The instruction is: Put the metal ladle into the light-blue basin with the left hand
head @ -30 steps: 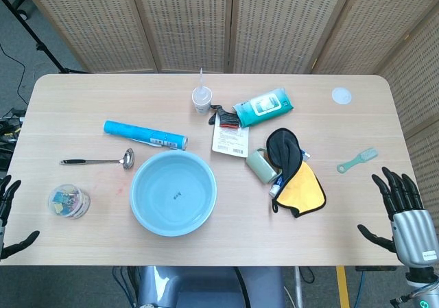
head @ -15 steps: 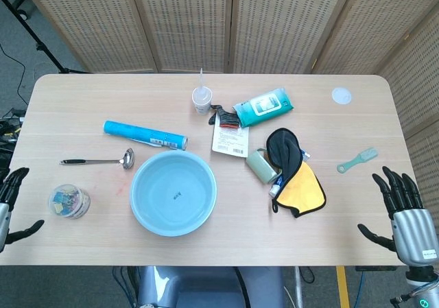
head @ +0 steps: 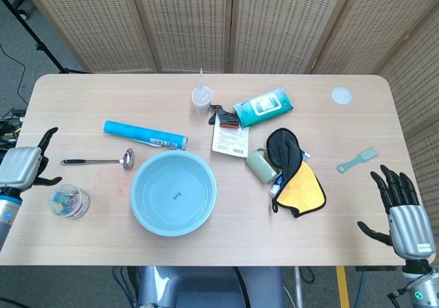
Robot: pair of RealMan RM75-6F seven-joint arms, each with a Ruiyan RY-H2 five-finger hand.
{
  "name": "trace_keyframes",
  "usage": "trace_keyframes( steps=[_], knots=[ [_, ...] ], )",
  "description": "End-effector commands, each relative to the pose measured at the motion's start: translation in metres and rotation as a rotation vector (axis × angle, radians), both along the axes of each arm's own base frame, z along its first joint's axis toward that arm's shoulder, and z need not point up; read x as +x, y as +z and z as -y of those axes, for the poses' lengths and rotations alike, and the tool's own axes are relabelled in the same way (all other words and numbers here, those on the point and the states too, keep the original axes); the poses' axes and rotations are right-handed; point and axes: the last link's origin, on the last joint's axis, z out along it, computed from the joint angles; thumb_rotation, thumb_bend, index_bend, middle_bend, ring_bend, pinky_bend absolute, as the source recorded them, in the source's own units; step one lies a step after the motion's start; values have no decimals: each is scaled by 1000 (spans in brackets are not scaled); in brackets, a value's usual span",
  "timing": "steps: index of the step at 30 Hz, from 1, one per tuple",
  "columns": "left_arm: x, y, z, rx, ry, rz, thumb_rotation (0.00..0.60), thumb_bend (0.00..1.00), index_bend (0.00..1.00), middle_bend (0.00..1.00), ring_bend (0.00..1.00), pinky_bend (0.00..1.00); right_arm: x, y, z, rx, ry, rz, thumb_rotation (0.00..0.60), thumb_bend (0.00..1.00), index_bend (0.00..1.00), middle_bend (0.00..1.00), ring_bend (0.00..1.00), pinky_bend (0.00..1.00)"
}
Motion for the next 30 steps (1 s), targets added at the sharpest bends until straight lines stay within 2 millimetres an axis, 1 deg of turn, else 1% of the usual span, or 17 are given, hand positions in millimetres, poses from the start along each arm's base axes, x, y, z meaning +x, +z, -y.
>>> trace_keyframes(
  steps=[1,3,6,9,11,13,17,22,25,28,30],
  knots=[
    [-16,-22,-43,-33,81,-22,600,50,235,990,943,952,-3,-3,4,6,-19,-2,600,0,0,0,0,0],
    [-24,-29,-50,-51,109,-40,600,88,288,991,943,952,-7,-5,6,13,-41,-4,600,0,0,0,0,0],
    [-30,-38,-58,-67,127,-57,600,124,347,991,943,952,-9,-5,9,13,-56,-5,600,0,0,0,0,0],
    [-32,-52,-69,-86,139,-74,600,135,357,991,943,952,-12,-4,10,8,-72,-7,600,0,0,0,0,0],
    [-32,-65,-76,-105,144,-94,600,142,358,991,943,952,-14,-3,11,7,-81,-8,600,0,0,0,0,0],
    [-34,-75,-80,-118,156,-98,600,150,371,991,943,952,-15,-3,11,6,-86,-10,600,0,0,0,0,0],
    [-41,-88,-87,-117,186,-127,600,179,415,992,943,952,-19,-3,13,7,-102,-14,600,0,0,0,0,0],
    [-42,-99,-96,-106,203,-135,600,214,447,992,943,952,-22,-3,15,9,-116,-16,600,0,0,0,0,0],
    [-43,-104,-97,-114,207,-147,600,222,454,992,943,952,-23,-3,16,8,-121,-17,600,0,0,0,0,0],
    [-45,-108,-99,-120,228,-144,600,266,459,992,943,952,-23,-5,16,17,-124,-16,600,0,0,0,0,0],
    [-46,-111,-99,-126,231,-145,600,277,459,992,943,952,-23,-6,16,22,-126,-17,600,0,0,0,0,0]
  ],
)
